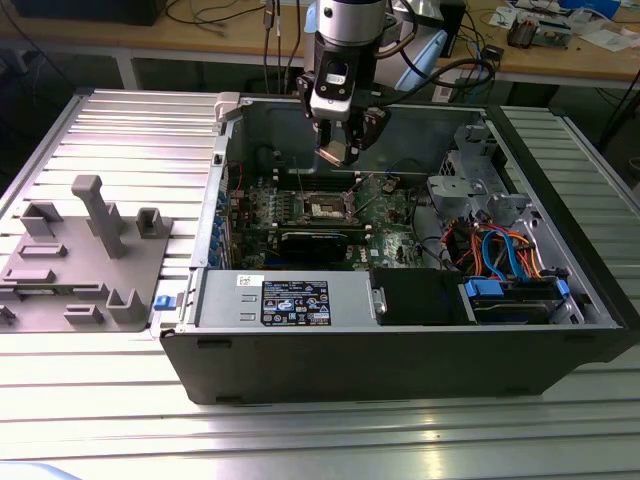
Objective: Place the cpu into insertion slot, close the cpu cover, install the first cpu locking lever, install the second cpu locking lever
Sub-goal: 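Place the cpu into insertion slot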
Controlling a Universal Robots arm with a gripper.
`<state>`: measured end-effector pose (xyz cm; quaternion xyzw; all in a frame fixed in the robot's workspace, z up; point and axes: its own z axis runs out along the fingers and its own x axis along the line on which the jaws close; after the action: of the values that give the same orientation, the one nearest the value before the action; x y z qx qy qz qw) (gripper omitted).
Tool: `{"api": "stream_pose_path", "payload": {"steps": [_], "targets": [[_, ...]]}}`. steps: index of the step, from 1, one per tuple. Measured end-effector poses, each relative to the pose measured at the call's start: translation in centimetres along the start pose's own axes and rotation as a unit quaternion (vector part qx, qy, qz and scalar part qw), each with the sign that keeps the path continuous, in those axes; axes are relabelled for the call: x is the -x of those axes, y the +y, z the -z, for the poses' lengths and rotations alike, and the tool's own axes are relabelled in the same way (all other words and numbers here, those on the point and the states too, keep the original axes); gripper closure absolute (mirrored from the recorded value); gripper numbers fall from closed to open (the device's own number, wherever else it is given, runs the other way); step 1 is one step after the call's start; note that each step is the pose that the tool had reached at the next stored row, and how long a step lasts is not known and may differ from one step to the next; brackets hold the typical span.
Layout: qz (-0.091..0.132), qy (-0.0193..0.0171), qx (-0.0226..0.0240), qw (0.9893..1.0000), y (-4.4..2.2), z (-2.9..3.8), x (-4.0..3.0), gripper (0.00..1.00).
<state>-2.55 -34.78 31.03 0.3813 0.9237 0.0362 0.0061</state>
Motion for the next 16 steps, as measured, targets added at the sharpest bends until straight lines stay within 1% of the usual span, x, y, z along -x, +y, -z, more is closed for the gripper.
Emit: {"api": "stream_pose_path", "payload": {"steps": [16], "targets": [[-0.007, -0.0005, 0.0001, 1.0000, 0.00, -0.03, 0.00, 0.46]]}}
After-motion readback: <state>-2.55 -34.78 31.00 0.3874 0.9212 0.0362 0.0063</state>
